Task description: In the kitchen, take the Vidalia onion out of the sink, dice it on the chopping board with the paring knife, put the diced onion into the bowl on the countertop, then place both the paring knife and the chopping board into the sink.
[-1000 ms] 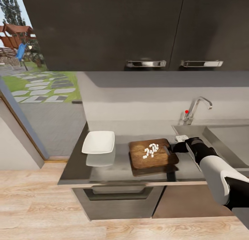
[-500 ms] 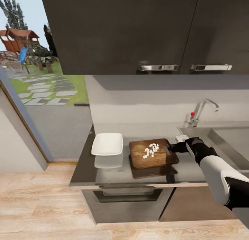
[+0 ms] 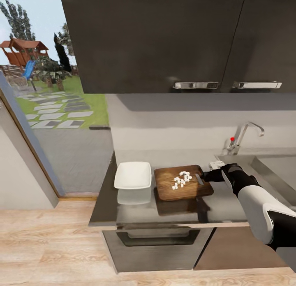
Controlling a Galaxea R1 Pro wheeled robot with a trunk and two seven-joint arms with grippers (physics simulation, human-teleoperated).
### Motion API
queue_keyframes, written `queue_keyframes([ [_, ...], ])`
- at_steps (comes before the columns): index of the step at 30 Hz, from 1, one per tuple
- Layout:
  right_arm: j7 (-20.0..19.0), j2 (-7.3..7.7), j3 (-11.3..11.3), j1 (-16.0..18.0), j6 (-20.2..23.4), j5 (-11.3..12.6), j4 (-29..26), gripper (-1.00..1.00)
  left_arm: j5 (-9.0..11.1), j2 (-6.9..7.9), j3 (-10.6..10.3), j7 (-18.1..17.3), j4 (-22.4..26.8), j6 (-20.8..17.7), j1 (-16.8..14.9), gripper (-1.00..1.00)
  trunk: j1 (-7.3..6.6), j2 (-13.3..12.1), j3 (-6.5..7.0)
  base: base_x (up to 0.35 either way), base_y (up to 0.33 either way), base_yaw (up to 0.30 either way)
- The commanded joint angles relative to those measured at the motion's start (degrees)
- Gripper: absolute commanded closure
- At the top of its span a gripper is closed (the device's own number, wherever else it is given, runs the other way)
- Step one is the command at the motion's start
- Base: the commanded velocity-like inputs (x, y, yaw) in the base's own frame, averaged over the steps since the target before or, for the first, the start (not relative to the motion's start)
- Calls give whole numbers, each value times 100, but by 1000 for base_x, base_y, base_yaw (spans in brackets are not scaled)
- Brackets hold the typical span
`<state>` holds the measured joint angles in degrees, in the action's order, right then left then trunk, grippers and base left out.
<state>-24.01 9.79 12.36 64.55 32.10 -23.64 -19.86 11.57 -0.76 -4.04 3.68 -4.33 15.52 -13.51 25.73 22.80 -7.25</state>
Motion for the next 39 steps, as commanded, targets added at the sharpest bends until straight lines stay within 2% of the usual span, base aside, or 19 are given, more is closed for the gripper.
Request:
queue_keyframes([
  [1, -44, -4, 47, 5, 25, -53, -9, 100, 39, -3, -42, 9, -24, 39, -11, -100, 5, 12, -3, 142, 254, 0],
  [11, -42, 5, 47, 5, 25, -53, -17, 100, 39, -9, -44, 4, -24, 39, -11, -100, 5, 12, 87, 138, 206, 0],
  [39, -39, -2, 47, 5, 25, -53, -18, 100, 39, -12, -44, 8, -24, 39, -11, -100, 5, 12, 339, 4, 4, 0],
])
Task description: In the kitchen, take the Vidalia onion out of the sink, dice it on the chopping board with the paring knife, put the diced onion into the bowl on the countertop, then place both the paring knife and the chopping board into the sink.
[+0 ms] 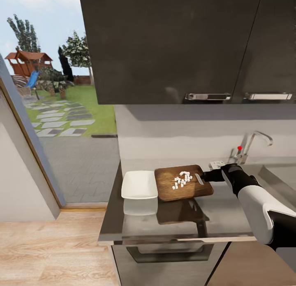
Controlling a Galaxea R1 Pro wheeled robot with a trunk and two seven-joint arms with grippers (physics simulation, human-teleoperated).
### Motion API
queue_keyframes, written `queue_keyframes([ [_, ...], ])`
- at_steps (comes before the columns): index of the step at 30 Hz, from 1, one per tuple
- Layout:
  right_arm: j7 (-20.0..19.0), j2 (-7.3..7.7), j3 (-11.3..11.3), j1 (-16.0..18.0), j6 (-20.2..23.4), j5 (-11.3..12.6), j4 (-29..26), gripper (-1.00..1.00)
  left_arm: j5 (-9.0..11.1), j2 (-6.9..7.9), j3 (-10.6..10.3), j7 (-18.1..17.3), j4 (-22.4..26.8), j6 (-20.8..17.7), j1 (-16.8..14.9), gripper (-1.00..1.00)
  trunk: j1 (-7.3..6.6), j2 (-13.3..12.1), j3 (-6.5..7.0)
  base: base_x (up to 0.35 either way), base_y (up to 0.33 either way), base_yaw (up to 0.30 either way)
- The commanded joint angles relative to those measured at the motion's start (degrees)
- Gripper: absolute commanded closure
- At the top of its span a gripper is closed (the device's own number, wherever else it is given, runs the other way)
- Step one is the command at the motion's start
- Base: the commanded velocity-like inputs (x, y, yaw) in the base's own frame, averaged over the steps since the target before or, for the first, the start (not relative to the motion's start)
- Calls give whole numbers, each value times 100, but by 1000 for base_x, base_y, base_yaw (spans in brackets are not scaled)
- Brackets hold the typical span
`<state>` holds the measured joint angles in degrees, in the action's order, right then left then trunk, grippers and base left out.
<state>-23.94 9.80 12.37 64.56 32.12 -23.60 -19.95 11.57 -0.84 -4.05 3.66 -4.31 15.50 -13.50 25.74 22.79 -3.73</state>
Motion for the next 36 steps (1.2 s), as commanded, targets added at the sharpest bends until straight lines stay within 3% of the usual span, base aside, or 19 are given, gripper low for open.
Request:
queue_keyframes([
  [1, -47, -3, 45, 4, 22, -57, -9, 100, 39, -4, -44, 11, -26, 41, -12, -100, 4, 13, -4, 0, 0, 0],
  [8, -42, 0, 45, 4, 24, -57, -9, 100, 39, -12, -44, 5, -26, 41, -12, -100, 4, 13, 59, 0, 0, 0],
  [15, -40, 11, 32, 4, 562, -73, -53, 100, 39, -21, -44, 3, -26, 41, -12, -100, 4, 13, 122, 0, 0, 0],
  [36, -35, 18, 28, 4, 1034, -88, -106, 100, 37, -25, -44, 3, -26, 41, -12, -100, 4, 13, 311, 0, 0, 0],
])
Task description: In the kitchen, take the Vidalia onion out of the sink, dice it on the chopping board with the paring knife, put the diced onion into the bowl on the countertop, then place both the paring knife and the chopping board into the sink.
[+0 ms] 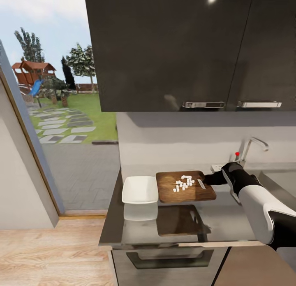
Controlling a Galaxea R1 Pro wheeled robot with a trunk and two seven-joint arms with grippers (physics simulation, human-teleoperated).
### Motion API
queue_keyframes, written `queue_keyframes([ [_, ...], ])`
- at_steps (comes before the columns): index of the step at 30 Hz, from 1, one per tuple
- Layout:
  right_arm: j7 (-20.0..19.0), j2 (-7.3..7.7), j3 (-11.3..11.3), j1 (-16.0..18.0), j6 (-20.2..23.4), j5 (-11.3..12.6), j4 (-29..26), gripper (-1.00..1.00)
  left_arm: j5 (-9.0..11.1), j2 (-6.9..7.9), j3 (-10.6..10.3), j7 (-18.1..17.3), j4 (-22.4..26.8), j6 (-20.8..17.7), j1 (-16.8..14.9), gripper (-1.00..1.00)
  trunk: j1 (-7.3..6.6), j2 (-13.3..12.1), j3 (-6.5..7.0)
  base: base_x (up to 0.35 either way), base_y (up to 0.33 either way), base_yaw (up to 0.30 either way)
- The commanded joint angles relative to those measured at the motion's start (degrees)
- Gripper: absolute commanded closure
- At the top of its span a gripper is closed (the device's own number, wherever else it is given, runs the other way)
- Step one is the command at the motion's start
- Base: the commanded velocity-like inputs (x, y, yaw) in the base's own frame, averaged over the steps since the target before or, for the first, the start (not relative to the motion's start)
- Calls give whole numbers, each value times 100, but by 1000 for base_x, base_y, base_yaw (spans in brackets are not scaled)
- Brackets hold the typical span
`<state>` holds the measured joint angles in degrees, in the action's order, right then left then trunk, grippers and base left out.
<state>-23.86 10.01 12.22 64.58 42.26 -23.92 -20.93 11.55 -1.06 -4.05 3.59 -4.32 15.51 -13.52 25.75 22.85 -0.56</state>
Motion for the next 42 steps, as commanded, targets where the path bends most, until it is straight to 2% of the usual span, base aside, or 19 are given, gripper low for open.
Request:
queue_keyframes([
  [1, -38, -2, 44, 1, 29, -57, -11, 100, 36, -5, -44, 10, -25, 40, -10, -100, 3, 7, 2, 0, 0, 0],
  [19, 36, 10, 35, 1, 55, -120, -91, 100, 31, -49, -44, 10, -25, 40, -10, -100, 3, 7, 20, 0, 0, 0],
  [24, 199, 15, 35, 1, 276, -121, -103, 100, 31, -53, -44, 9, -25, 40, -10, -100, 3, 7, 23, 0, 0, 0],
  [30, 477, -1, 43, 1, 460, -120, -104, 100, 31, -53, -44, 4, -25, 40, -10, -100, 3, 7, 66, 0, 0, 0],
  [42, 531, -16, 37, 1, 486, -121, -146, 100, 31, -52, -44, -7, -25, 39, -10, -100, 3, 7, 174, 0, 23, 0],
])
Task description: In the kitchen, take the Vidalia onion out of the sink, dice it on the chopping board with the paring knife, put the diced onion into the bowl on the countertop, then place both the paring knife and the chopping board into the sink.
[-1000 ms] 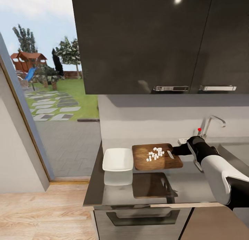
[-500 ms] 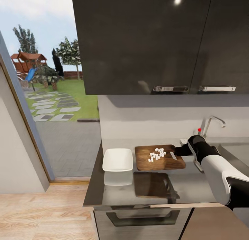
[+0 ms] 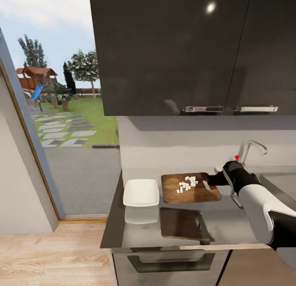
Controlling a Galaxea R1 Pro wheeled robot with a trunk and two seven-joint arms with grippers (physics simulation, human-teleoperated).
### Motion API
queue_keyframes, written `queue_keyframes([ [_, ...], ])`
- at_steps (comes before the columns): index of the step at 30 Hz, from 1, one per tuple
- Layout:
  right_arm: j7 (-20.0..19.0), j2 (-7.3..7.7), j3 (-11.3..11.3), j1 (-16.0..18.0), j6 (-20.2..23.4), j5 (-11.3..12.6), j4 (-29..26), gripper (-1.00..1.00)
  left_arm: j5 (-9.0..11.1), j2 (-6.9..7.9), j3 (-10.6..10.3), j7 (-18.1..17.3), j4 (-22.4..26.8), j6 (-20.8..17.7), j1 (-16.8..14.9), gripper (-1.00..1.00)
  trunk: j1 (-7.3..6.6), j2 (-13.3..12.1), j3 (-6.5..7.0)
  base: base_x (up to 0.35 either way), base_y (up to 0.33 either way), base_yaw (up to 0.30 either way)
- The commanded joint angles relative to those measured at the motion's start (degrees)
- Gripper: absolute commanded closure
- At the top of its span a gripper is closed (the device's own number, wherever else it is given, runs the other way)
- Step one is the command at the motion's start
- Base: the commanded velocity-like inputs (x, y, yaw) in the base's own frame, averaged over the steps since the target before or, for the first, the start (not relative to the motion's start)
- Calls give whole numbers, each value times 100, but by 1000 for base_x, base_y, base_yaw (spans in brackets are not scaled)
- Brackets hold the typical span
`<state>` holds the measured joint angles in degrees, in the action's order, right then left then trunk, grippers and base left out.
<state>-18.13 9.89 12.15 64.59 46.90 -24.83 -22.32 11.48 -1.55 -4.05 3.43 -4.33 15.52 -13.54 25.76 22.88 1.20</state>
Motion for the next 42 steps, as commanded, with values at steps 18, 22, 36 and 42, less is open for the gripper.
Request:
queue_keyframes([
  [18, -42, -23, -213, 1, 37, -30, -97, 100, 39, -4, -44, 6, -25, 38, -8, -100, 3, 4, 161, 20, 278, 0],
  [22, -42, -23, -231, 1, 33, -30, -97, 100, 39, -4, -44, 3, -25, 38, -8, -100, 3, 4, 197, 217, 253, 0],
  [36, -35, -31, -248, 1, 30, -27, -97, 100, 39, -2, -44, 7, -25, 39, -8, -100, 3, 4, 324, 186, 124, 0],
  [42, 133, -28, -263, 1, -3, -19, -97, 100, 39, -3, -44, 7, -25, 39, -8, -100, 3, 4, 358, 6, 2, 0],
])
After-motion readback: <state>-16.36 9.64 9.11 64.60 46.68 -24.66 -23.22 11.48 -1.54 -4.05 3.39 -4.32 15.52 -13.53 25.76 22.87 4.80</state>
